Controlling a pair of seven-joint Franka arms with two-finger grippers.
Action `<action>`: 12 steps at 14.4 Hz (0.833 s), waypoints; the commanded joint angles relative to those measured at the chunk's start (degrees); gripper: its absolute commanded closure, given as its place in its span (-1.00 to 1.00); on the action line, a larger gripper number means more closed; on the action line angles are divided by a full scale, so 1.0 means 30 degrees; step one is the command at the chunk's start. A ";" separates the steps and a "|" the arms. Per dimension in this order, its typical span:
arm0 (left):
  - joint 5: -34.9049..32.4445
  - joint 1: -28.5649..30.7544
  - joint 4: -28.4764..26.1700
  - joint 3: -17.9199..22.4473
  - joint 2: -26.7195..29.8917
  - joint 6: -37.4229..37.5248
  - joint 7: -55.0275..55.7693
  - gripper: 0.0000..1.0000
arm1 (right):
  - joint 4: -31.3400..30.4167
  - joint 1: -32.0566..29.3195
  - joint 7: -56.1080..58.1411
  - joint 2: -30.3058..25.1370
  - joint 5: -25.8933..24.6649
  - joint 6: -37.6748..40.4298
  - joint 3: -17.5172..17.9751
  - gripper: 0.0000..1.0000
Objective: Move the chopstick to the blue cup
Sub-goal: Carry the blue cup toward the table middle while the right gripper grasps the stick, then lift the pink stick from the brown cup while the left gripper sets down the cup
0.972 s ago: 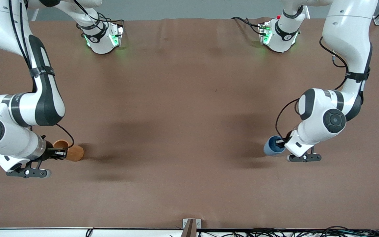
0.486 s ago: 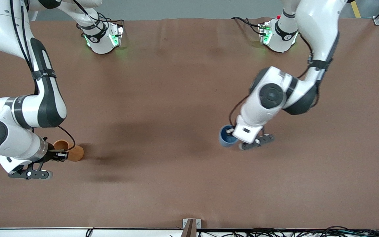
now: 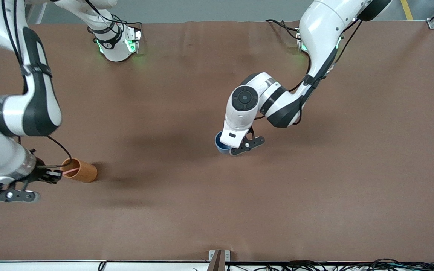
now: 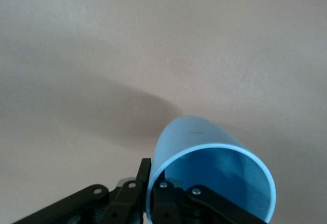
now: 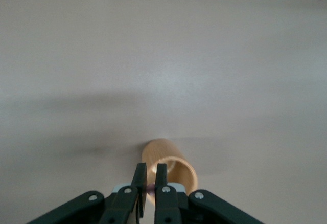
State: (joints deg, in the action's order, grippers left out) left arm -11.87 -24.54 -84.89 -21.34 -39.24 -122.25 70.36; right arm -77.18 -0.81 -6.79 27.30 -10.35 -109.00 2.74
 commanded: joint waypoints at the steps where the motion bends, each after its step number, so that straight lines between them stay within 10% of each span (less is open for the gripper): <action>1: -0.0903 -0.0080 0.0641 -0.0093 -0.0745 -0.0087 0.0510 0.98 | -0.0728 -0.0051 0.0360 -0.2649 0.0200 0.1554 0.0112 0.91; 10: -0.1961 -0.0051 0.0260 -0.0123 -0.1714 -0.2228 0.1214 0.91 | -0.0641 0.0066 -0.2444 -0.5234 0.2397 0.3787 0.4353 0.95; 11: -0.1961 -0.0022 0.0260 -0.0123 -0.1714 -0.2228 0.1214 0.69 | -0.0641 0.0066 -0.3091 -0.5234 0.2397 0.3409 0.5057 0.95; 12: -0.1990 0.0036 0.0231 -0.0123 -0.1714 -0.2199 0.0924 -0.20 | -0.0670 0.0066 -0.3909 -0.5234 0.2397 0.2999 0.5731 0.95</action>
State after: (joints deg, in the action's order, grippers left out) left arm -16.35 -24.72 -84.72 -21.33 -44.15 -128.65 72.62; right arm -77.66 0.06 -14.30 12.63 -3.60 -97.85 16.33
